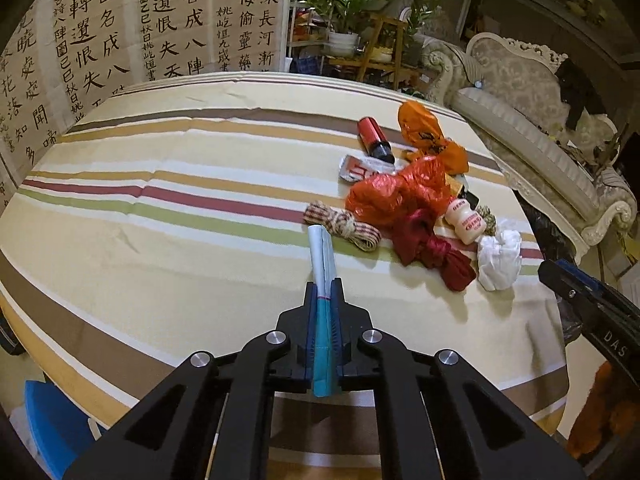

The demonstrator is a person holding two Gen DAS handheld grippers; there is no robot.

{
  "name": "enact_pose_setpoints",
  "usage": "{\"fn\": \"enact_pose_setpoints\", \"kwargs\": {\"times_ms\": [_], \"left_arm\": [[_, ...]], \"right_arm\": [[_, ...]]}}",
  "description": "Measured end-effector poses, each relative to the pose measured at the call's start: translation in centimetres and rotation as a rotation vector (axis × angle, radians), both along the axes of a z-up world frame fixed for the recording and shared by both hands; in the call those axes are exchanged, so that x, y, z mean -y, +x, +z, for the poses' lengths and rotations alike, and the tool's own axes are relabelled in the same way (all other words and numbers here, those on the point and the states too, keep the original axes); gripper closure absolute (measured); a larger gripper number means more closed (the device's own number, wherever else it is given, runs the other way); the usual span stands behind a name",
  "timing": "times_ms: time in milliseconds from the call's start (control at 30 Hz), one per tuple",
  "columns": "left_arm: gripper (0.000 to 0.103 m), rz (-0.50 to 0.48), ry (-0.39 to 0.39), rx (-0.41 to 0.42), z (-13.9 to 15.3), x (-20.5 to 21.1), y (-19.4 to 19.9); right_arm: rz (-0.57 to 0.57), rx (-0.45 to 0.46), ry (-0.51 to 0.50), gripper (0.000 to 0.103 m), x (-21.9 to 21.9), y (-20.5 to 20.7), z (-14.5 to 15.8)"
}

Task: Collect trash
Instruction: 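Grasp the white-and-blue tube with the left gripper and lift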

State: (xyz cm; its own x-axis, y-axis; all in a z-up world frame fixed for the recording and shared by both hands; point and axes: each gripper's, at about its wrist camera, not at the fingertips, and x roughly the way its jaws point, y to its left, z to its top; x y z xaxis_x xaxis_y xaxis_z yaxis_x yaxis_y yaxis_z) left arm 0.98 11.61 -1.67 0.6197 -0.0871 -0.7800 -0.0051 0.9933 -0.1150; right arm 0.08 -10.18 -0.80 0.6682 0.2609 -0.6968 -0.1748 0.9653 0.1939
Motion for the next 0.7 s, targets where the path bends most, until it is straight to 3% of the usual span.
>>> {"fn": "enact_pose_setpoints", "kwargs": {"times_ms": [133,233,433,500,567,700], "left_arm": [[0.096,0.011,-0.008,0.017,0.4,-0.8,0.1],[0.096,0.019,-0.012,0.026,0.6,-1.3,0.4],[0.095,0.032,-0.001,0.052,0.6,-1.8,0.4],[0.096,0.033,-0.008,0.051,0.5,-1.9,0.5],[0.096,0.034,-0.013,0.052,0.4,-2.0,0.5],[0.095,0.026,-0.022,0.062,0.5,-1.7,0.3]], "right_arm": [[0.025,0.002,0.002,0.066,-1.2,0.4,0.4],[0.046,0.001,-0.004,0.053,-2.4,1.0,0.4],[0.062,-0.025,-0.036,0.054,-3.9,2.1,-0.4],[0.062,-0.033,-0.050,0.058,-4.2,2.4,-0.6],[0.068,-0.043,-0.064,0.072,-4.5,2.5,-0.8],[0.069,-0.025,-0.081,0.076,-4.6,2.0,-0.7]]}}
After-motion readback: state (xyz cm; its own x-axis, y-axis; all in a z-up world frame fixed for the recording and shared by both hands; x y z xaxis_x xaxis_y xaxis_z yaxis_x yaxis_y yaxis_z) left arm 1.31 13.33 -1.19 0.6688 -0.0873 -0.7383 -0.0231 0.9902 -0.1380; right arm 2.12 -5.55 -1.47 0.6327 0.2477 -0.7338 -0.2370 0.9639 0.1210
